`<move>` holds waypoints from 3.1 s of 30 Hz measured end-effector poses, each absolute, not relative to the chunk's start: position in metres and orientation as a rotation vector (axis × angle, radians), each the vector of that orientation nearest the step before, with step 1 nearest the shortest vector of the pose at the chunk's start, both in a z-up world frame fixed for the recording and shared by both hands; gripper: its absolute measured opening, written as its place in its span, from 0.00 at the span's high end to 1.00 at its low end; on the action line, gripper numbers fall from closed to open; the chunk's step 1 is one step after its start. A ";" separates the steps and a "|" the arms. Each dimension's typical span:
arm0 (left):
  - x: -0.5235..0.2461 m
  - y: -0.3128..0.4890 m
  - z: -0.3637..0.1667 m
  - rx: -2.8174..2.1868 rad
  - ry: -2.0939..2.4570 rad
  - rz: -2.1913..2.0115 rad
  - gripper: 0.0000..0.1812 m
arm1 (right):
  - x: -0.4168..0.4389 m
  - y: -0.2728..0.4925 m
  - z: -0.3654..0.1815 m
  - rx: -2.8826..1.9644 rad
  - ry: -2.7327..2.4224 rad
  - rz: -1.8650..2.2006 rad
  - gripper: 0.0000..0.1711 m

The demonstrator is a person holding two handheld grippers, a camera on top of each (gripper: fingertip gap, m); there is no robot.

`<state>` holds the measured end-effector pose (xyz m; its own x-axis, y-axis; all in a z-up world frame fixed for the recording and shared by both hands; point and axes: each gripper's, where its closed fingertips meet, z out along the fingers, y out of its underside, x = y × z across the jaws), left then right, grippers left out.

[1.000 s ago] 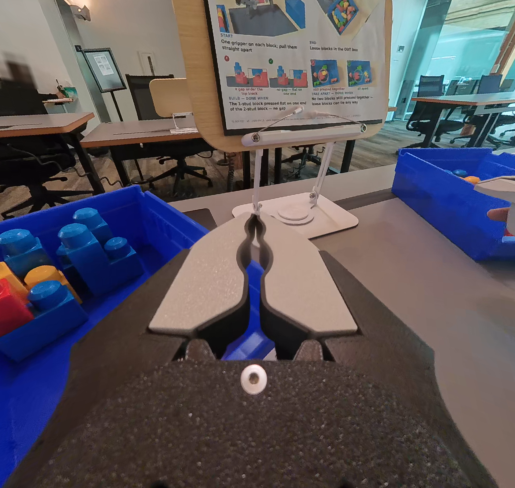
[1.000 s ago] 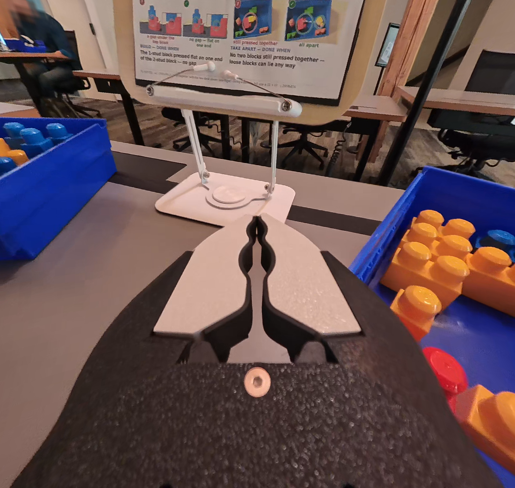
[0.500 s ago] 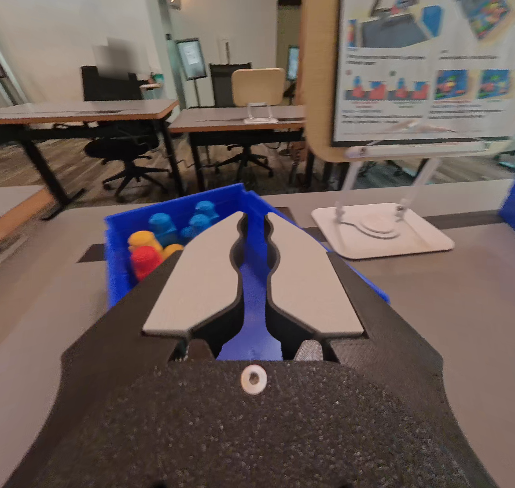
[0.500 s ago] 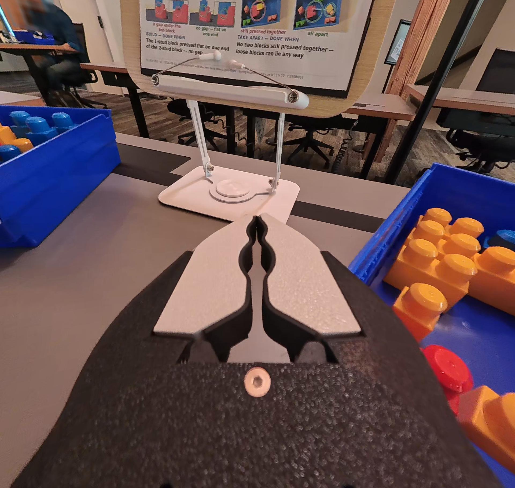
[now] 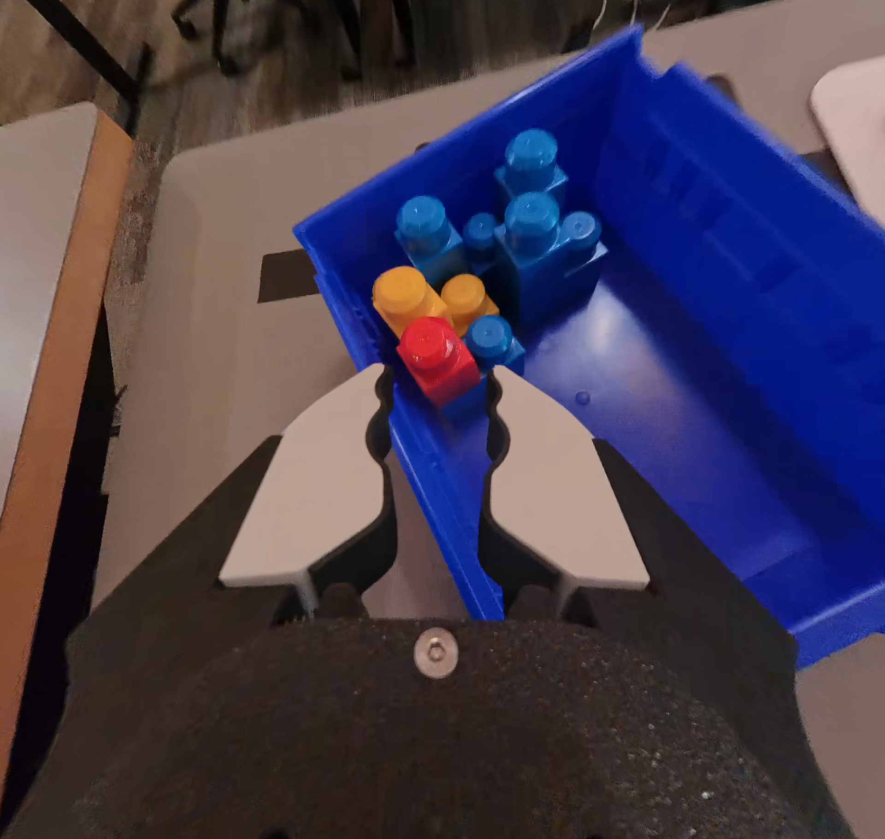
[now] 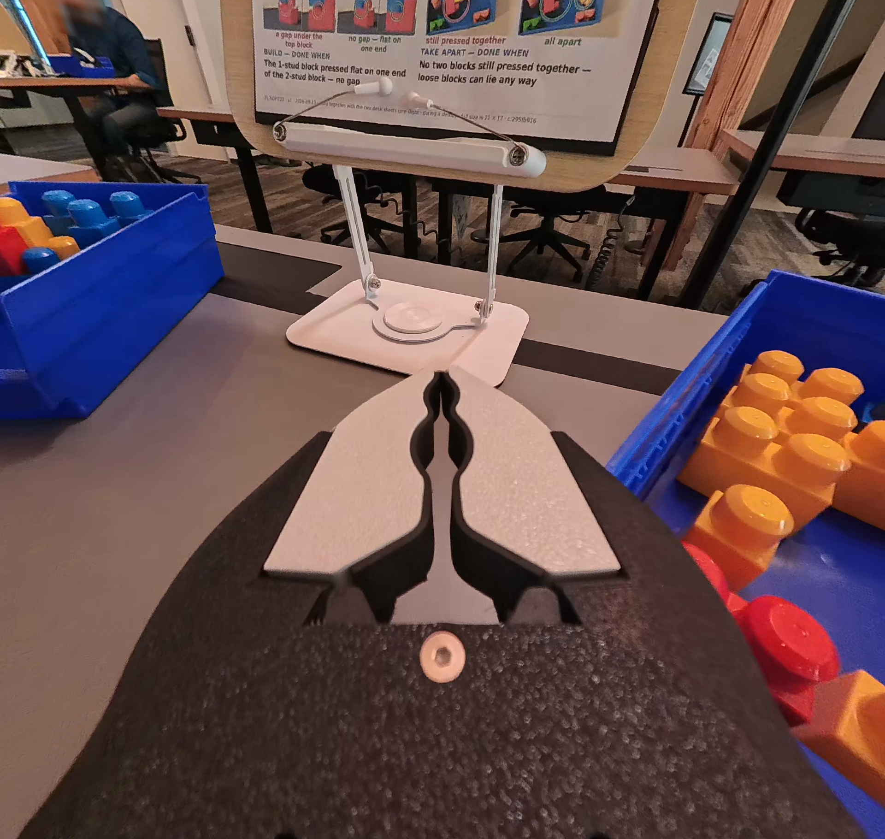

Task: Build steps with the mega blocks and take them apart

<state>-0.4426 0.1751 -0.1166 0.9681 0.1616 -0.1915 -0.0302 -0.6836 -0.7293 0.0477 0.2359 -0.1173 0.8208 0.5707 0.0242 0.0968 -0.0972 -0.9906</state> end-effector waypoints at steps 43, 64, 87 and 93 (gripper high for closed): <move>-0.340 0.192 -0.040 -2.198 0.376 0.355 0.85 | 0.029 0.218 -0.114 -1.622 -0.648 0.523 1.00; -0.064 0.136 -0.086 -1.932 0.858 -0.159 0.85 | -0.050 0.134 -0.147 -1.455 -1.244 0.588 0.72; -0.038 0.100 -0.044 -1.423 0.580 -1.229 0.72 | -0.014 0.106 -0.041 -1.110 -0.780 1.546 0.79; -0.016 0.093 -0.053 -1.399 0.620 -1.240 0.78 | -0.018 0.093 -0.038 -1.052 -0.806 1.608 0.79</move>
<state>-0.0157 0.0926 -0.0526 0.3120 -0.8906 0.3310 0.2695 -0.2511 -0.9297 -0.0180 0.0925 -0.0379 -0.1110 0.9635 -0.2437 -0.3809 -0.2677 -0.8850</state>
